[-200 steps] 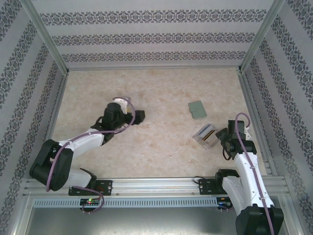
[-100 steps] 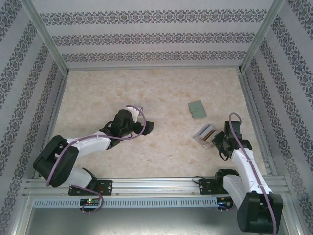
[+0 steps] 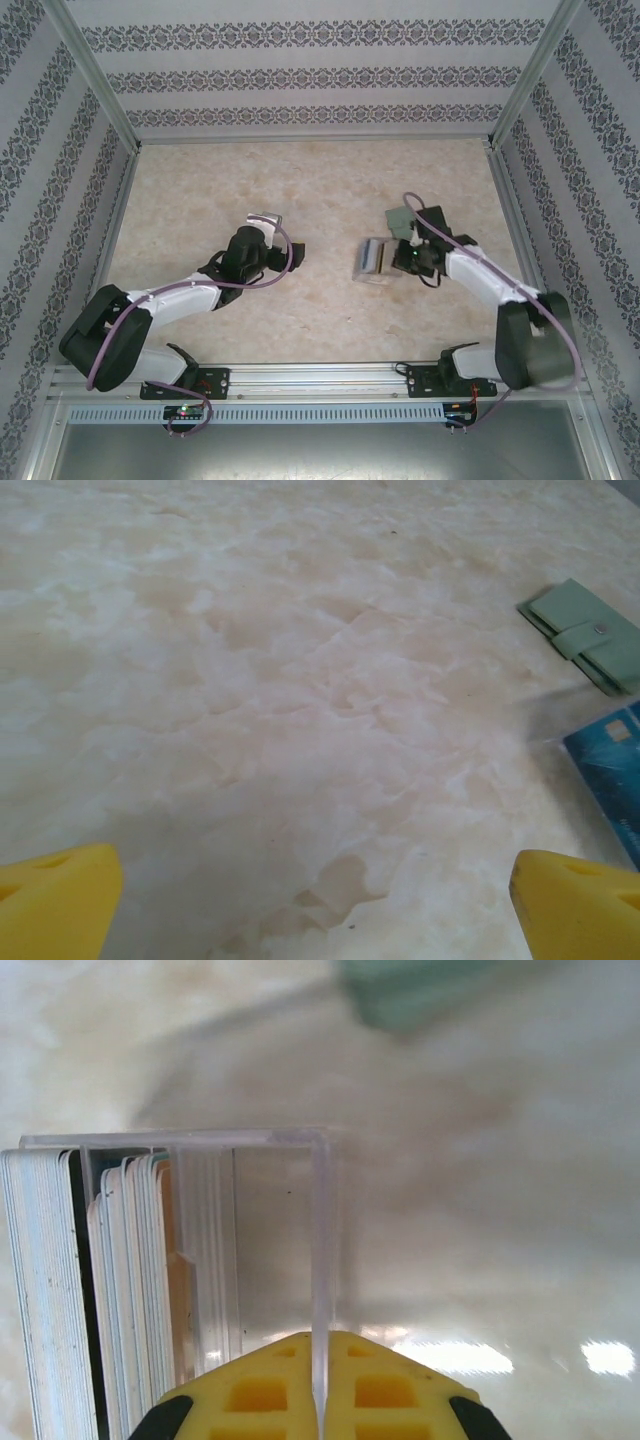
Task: Put the credit cards into the card holder
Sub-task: Move the storage box to the middle-right of the table, then rotate the card holder at the center of the table.
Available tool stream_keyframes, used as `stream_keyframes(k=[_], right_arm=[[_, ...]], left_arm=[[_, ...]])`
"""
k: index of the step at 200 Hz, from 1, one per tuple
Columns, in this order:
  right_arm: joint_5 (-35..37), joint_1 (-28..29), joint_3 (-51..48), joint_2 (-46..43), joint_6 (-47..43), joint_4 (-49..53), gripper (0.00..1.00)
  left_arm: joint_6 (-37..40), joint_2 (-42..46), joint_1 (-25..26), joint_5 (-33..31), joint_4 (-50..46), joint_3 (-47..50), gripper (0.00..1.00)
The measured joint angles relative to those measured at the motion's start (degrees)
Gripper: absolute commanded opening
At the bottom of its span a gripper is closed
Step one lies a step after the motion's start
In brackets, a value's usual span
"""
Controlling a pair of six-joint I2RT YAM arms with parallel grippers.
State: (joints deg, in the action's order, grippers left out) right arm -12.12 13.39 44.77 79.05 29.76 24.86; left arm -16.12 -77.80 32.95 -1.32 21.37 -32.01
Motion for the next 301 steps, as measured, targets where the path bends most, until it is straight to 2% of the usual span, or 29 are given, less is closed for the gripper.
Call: stream_keyframes(k=[37,67,79,93,105,129,161,182,200,223,250,269,301], right_arm=[[0.4,6.8,17.3,14.8,-3.6,-0.3,0.0],[0.7,9.4,30.0,26.0,-3.8,-2.3,0.0],[0.9,9.8,33.7,29.6,-3.7,-2.3,0.11],[1.3,9.9,37.1,33.2,-3.6,-2.0,0.32],[1.3,9.9,38.8,34.8,-3.3,-2.0,0.4],[1.3,9.9,39.7,34.6,-2.9,-1.7,0.48],[1.3,8.8,36.5,29.4,-4.5,-1.1,0.53],[0.8,5.1,30.8,22.1,-5.8,-1.5,0.55],[0.1,-0.6,26.9,17.7,-6.9,-1.5,0.55],[1.5,-5.9,24.9,17.6,-7.9,-1.2,0.55],[3.0,-6.5,24.1,20.5,-7.6,0.7,0.55],[6.8,-6.3,25.8,24.2,-3.0,4.2,0.55],[10.6,-5.0,26.9,27.0,13.9,8.0,0.53]], left_arm=[[-0.4,1.4,0.0,-3.4,0.0,0.4,1.0],[-0.8,1.4,0.0,-4.4,0.0,0.7,1.0],[-0.8,1.4,0.0,-4.6,0.0,0.7,1.0],[-0.8,1.4,0.0,-5.0,0.0,0.7,0.99],[-0.8,1.4,0.0,-5.2,0.0,0.7,1.0],[-0.8,1.4,0.0,-5.2,0.0,0.7,1.0],[-0.8,1.4,0.0,-5.1,-0.1,0.7,1.0],[-0.8,1.4,0.0,-5.1,-0.1,0.7,1.0],[-0.8,1.4,0.0,-4.9,-0.1,0.7,1.0],[-0.8,1.4,0.0,-4.8,-0.1,0.7,1.0],[-0.8,1.4,0.0,-4.7,-0.1,0.7,1.0],[-0.8,1.4,0.0,-4.7,-0.1,0.7,1.0],[-0.7,1.4,0.0,-4.7,-0.5,0.7,1.0]])
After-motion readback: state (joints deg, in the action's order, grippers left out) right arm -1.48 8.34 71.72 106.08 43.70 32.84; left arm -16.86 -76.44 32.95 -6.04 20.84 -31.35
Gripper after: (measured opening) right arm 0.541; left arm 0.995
